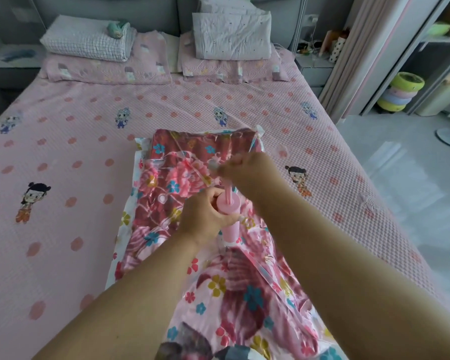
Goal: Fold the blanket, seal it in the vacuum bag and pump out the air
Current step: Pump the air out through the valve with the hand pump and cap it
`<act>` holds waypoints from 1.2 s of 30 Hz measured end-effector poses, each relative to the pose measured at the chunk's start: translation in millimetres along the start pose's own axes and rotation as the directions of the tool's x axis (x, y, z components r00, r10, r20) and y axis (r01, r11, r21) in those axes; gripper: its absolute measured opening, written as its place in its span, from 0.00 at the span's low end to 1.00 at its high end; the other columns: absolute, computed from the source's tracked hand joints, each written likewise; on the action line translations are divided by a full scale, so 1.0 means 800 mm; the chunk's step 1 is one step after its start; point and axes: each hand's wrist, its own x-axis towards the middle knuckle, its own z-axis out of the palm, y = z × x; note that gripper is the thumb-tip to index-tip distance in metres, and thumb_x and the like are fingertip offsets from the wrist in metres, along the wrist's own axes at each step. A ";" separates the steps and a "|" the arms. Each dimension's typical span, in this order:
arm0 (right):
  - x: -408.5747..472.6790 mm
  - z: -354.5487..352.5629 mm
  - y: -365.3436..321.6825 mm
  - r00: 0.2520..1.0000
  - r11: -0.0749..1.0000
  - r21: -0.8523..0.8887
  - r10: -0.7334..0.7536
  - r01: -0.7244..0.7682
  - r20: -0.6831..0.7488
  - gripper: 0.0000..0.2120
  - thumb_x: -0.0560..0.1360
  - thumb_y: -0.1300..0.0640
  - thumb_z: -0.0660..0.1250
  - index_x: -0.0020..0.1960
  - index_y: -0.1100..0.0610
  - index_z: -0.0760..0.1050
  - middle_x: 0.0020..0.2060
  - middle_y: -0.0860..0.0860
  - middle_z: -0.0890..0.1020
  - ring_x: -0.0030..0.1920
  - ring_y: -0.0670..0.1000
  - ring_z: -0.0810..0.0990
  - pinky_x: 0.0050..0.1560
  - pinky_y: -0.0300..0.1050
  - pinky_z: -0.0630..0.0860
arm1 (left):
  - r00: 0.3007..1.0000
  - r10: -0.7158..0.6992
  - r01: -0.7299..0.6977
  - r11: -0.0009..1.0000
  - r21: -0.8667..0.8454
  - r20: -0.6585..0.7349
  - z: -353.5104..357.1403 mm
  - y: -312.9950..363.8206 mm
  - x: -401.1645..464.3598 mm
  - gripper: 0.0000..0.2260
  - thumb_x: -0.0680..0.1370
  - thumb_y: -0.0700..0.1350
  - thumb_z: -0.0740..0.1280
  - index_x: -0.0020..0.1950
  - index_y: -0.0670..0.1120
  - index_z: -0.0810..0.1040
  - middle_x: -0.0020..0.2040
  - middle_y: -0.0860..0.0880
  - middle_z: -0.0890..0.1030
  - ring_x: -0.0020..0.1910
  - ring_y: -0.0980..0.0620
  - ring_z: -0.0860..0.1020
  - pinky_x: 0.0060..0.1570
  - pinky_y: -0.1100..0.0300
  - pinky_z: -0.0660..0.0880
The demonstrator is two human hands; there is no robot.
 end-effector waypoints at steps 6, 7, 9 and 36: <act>-0.004 -0.003 0.003 0.997 0.994 -0.085 -0.068 0.065 -0.025 0.18 0.71 0.49 0.72 0.36 0.64 0.78 0.28 0.53 0.72 0.28 0.48 0.66 0.29 0.39 0.64 | 1.000 0.001 0.000 0.999 0.046 -0.018 0.001 0.012 0.002 0.16 0.61 0.53 0.80 0.40 0.57 0.75 0.35 0.60 0.80 0.36 0.63 0.78 0.35 0.67 0.73; -0.007 0.003 0.018 0.998 0.986 -0.158 0.052 -0.047 0.026 0.17 0.73 0.51 0.70 0.40 0.67 0.78 0.31 0.55 0.72 0.31 0.49 0.67 0.32 0.41 0.65 | 1.000 0.005 -0.003 0.998 0.067 -0.026 0.001 0.015 0.002 0.15 0.60 0.54 0.78 0.39 0.58 0.74 0.33 0.61 0.79 0.35 0.64 0.77 0.34 0.67 0.72; -0.011 0.004 0.027 0.991 0.980 -0.168 0.122 -0.111 0.061 0.16 0.74 0.53 0.70 0.43 0.68 0.79 0.30 0.55 0.74 0.30 0.49 0.69 0.33 0.40 0.66 | 0.999 0.021 -0.019 0.998 0.062 -0.034 0.000 0.016 0.001 0.15 0.60 0.55 0.77 0.38 0.59 0.72 0.34 0.61 0.80 0.34 0.65 0.77 0.34 0.67 0.72; 0.032 0.039 0.194 0.937 0.952 -0.285 -0.001 0.108 0.351 0.35 0.66 0.53 0.77 0.70 0.52 0.66 0.61 0.50 0.77 0.60 0.51 0.75 0.61 0.45 0.71 | 0.999 0.033 -0.033 0.999 0.009 -0.017 0.007 -0.011 0.015 0.19 0.58 0.56 0.81 0.37 0.53 0.73 0.34 0.60 0.80 0.34 0.63 0.77 0.32 0.70 0.72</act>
